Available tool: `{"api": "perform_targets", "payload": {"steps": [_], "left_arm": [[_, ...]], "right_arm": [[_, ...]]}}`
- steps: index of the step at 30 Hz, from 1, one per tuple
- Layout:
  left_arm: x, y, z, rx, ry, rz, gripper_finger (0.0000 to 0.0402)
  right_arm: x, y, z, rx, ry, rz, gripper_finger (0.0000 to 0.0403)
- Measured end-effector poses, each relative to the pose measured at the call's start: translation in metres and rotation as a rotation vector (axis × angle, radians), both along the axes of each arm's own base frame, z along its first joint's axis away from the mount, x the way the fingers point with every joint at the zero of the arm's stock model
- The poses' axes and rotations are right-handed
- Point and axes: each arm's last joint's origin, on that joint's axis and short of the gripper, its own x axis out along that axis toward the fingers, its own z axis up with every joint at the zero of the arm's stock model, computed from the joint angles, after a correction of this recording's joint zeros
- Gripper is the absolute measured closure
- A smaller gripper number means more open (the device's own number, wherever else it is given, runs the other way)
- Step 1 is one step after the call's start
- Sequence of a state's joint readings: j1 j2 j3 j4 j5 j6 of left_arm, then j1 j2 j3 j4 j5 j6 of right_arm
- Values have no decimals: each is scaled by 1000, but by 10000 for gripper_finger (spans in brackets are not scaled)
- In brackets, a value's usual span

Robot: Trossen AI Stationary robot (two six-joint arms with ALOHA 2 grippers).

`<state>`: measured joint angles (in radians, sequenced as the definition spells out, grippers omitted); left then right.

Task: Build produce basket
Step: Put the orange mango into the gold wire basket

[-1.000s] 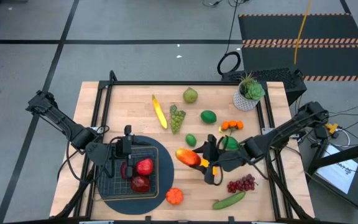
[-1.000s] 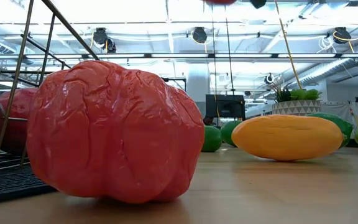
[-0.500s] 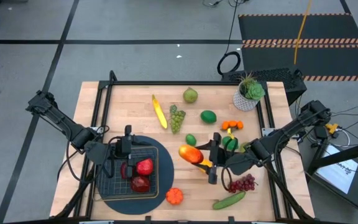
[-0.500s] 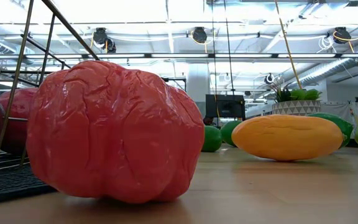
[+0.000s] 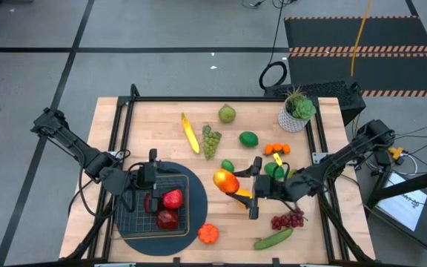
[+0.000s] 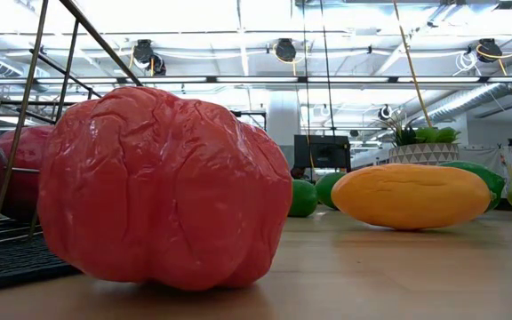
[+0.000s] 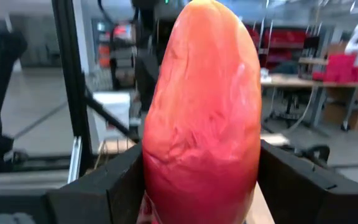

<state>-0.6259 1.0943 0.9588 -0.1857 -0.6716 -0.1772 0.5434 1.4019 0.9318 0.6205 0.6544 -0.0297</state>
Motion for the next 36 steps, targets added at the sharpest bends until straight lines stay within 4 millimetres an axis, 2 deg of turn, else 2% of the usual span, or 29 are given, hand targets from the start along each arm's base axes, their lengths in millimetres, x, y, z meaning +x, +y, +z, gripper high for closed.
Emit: {"api": "perform_targets", "payload": {"steps": [11, 21, 27, 36], "left_arm": [[4, 6, 0, -13, -5, 32, 187], [4, 6, 0, -13, -5, 34, 188], [4, 6, 0, -13, -4, 34, 188], [4, 6, 0, -12, -4, 34, 188]], "right_arm": [[-8, -14, -20, 20, -109, -31, 142], [-8, -16, -21, -4, -114, -37, 142], [-8, -16, -22, -99, -95, -44, 142], [-8, -12, -23, -250, -89, 45, 142]]}}
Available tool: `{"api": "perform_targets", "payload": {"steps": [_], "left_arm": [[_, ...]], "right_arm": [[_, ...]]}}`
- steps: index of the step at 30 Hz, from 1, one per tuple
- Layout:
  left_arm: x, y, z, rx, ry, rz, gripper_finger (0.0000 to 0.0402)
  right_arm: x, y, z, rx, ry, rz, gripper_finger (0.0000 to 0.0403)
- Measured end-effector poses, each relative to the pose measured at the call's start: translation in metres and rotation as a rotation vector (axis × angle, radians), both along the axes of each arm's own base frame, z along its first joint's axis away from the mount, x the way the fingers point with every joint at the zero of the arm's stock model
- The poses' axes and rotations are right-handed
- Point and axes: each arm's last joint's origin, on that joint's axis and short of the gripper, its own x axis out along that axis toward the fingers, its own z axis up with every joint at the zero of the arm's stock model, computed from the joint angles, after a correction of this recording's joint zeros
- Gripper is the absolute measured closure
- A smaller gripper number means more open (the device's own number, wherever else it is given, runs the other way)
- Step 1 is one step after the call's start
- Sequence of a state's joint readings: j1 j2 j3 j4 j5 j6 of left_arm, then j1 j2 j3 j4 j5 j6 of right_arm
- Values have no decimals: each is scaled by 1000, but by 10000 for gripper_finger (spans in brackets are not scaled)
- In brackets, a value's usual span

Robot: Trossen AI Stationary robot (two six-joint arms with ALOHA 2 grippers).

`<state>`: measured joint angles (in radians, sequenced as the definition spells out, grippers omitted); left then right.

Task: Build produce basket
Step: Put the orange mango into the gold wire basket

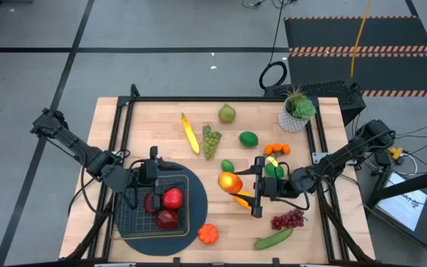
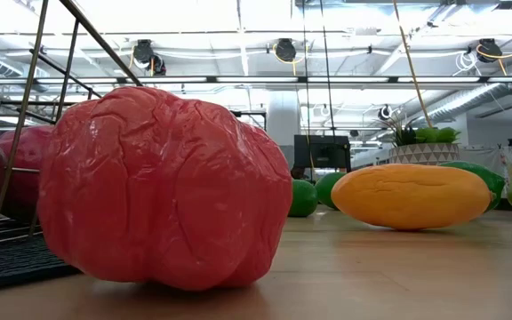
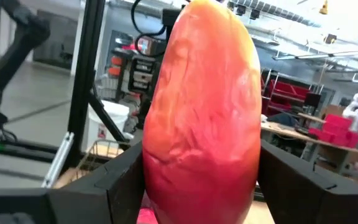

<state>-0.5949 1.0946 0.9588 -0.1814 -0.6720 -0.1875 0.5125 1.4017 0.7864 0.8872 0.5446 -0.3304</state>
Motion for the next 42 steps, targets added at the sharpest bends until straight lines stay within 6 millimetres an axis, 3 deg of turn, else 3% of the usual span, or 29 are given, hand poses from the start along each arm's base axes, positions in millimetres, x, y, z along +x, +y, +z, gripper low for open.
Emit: {"api": "perform_targets", "payload": {"steps": [21, 42], "left_arm": [[0, 0, 0, 0, 1, 0, 188], [0, 0, 0, 1, 1, 0, 188]], "right_arm": [[0, 0, -3, -521, 49, -79, 142], [0, 0, -3, -427, 44, -66, 142]]}}
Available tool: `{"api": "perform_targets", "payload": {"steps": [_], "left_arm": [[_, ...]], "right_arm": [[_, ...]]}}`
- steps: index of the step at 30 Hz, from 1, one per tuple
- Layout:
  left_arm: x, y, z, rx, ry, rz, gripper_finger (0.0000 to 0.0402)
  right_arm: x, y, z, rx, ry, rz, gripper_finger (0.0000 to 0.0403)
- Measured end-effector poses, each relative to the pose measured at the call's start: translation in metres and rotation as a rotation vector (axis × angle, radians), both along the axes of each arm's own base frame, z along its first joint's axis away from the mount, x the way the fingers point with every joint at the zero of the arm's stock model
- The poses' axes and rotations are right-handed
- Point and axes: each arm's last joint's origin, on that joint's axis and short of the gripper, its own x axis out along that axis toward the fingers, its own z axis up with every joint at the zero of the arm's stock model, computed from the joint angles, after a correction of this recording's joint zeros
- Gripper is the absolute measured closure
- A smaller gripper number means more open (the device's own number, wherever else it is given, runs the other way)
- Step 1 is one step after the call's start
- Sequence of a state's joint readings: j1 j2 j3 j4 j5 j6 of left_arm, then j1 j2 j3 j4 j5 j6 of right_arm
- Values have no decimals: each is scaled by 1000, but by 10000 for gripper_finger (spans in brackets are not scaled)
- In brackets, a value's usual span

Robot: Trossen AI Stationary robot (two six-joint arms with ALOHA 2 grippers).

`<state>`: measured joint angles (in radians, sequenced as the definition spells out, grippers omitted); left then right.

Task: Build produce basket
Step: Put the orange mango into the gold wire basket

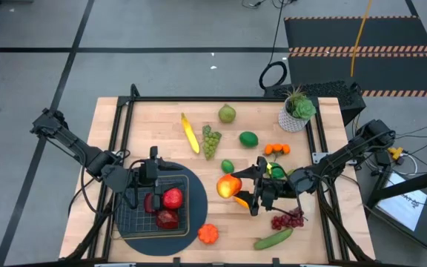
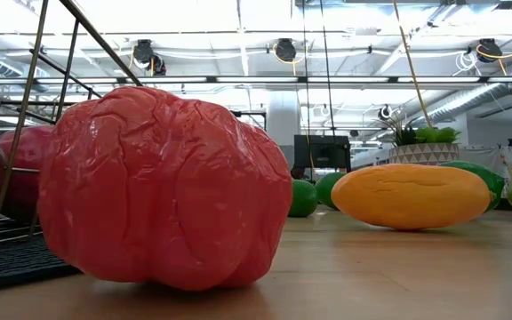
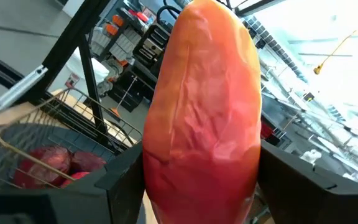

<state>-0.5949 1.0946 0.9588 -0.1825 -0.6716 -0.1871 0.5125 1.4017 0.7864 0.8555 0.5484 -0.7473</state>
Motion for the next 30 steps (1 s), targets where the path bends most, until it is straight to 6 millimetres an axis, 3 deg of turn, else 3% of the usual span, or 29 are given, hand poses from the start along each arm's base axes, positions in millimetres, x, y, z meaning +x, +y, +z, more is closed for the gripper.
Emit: {"api": "perform_targets", "payload": {"steps": [13, 23, 30], "left_arm": [[0, 0, 0, 0, 0, 0, 188], [0, 0, 0, 0, 0, 0, 188], [0, 0, 0, 0, 0, 0, 188]], "right_arm": [[0, 0, 0, 207, -8, 28, 128], [0, 0, 0, 457, -19, 63, 126], [0, 0, 0, 731, -30, 100, 126]]}}
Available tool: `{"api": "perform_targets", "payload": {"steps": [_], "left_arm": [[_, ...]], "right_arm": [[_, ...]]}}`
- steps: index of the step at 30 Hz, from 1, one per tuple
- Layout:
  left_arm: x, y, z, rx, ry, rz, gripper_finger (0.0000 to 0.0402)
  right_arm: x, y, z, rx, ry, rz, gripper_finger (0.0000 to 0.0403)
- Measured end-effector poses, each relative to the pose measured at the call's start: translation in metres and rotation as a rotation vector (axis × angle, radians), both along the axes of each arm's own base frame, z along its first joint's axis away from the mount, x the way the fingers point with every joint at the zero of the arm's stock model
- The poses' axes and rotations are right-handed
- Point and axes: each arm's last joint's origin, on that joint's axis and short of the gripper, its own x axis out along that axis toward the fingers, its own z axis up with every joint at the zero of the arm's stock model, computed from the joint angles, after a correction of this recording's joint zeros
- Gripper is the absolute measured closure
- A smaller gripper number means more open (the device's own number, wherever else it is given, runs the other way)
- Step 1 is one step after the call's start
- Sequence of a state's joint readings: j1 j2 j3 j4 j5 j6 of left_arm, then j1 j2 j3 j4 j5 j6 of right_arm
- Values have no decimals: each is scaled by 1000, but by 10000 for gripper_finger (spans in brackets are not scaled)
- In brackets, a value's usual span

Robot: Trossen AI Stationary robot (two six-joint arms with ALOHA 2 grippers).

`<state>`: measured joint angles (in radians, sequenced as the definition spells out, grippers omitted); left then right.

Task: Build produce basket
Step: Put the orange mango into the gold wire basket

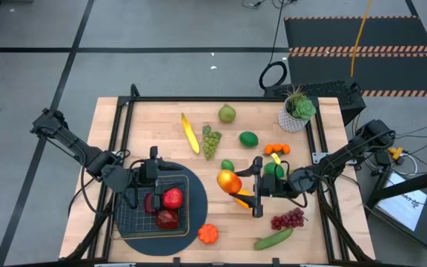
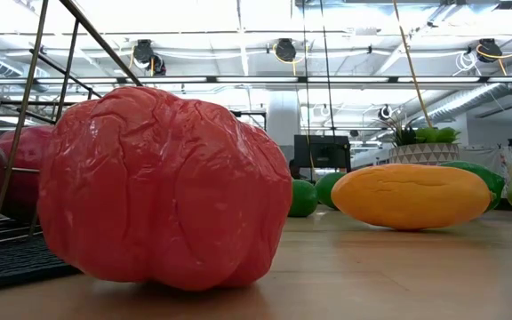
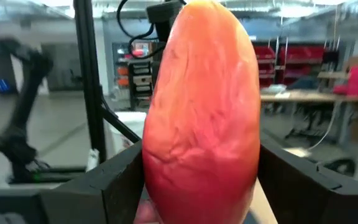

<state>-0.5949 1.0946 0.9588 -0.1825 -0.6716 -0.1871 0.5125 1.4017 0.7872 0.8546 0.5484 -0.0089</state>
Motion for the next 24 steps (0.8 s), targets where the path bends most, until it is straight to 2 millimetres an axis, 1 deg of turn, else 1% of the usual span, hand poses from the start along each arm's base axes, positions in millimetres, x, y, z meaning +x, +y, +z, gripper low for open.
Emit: {"api": "perform_targets", "payload": {"steps": [3, 6, 15, 22, 24], "left_arm": [[0, 0, 0, 0, 0, 0, 188], [0, 0, 0, 0, 0, 0, 188], [0, 0, 0, 0, 0, 0, 188], [0, 0, 0, 0, 0, 0, 188], [0, 0, 0, 0, 0, 0, 188]], "right_arm": [[0, 0, 0, 117, -4, 16, 126], [0, 0, 0, 178, -7, 24, 126], [0, 0, 0, 172, -7, 23, 126], [2, -4, 0, 169, -8, 6, 126], [3, -6, 0, 136, -5, -4, 126]]}}
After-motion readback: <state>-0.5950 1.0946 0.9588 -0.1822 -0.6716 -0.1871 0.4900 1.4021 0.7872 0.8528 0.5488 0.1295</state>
